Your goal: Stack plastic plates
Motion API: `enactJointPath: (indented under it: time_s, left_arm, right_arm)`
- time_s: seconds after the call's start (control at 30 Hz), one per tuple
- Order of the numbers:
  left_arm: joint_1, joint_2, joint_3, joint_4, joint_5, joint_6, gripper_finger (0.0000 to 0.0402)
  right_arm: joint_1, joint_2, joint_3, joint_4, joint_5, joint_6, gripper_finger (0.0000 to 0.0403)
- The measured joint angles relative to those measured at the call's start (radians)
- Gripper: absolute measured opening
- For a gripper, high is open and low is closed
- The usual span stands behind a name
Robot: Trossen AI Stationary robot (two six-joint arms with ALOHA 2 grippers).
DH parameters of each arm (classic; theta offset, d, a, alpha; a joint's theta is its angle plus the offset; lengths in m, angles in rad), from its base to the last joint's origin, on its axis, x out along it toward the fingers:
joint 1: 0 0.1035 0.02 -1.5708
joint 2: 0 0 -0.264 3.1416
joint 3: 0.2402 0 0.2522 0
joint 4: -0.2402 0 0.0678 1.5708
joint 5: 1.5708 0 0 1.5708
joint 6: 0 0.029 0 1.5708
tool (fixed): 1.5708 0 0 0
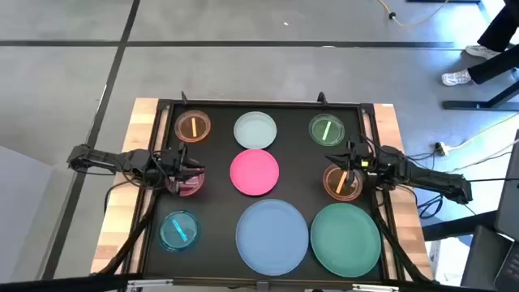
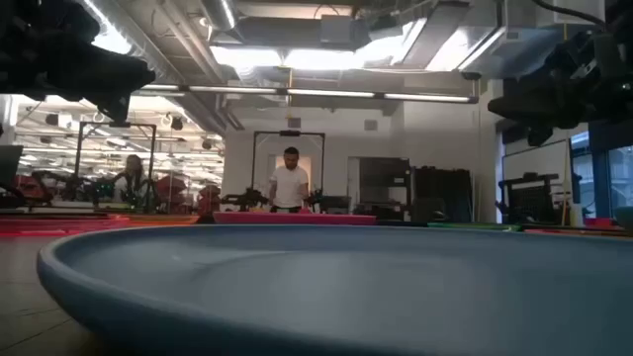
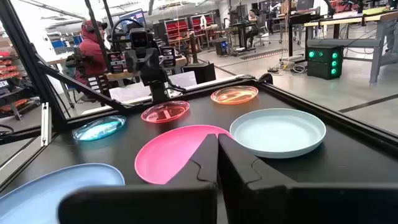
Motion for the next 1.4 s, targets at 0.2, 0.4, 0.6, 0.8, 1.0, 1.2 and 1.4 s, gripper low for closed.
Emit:
enactJointPath:
  time_s: [0.2, 0.4, 0.6, 0.8, 1.0, 1.2, 1.4]
  left_arm:
    - [0.0, 0.0, 0.0, 0.0, 0.0, 0.0, 0.0078]
    - [0.0, 0.0, 0.0, 0.0, 0.0, 0.0, 0.0078]
    - [0.0, 0.0, 0.0, 0.0, 0.0, 0.0, 0.0078]
    - [0.0, 0.0, 0.0, 0.0, 0.0, 0.0, 0.0078]
    - [0.0, 0.0, 0.0, 0.02, -0.011, 0.006, 0.0078]
    - [0.0, 0.0, 0.0, 0.102, -0.065, 0.0, 0.0078]
    - [0.0, 0.002, 0.0, 0.256, -0.057, 0.102, 0.0078]
  right_arm:
    - [0.0, 0.0, 0.0, 0.0, 0.0, 0.0, 0.0005]
    - [0.0, 0.0, 0.0, 0.0, 0.0, 0.0, 0.0005]
    - [0.0, 0.0, 0.0, 0.0, 0.0, 0.0, 0.0005]
    - [0.0, 0.0, 0.0, 0.0, 0.0, 0.0, 0.0005]
    - [0.0, 0.0, 0.0, 0.0, 0.0, 0.0, 0.0005]
    - [0.0, 0.0, 0.0, 0.0, 0.0, 0.0, 0.0005]
    - [0.0, 0.0, 0.0, 0.0, 0.0, 0.0, 0.0005]
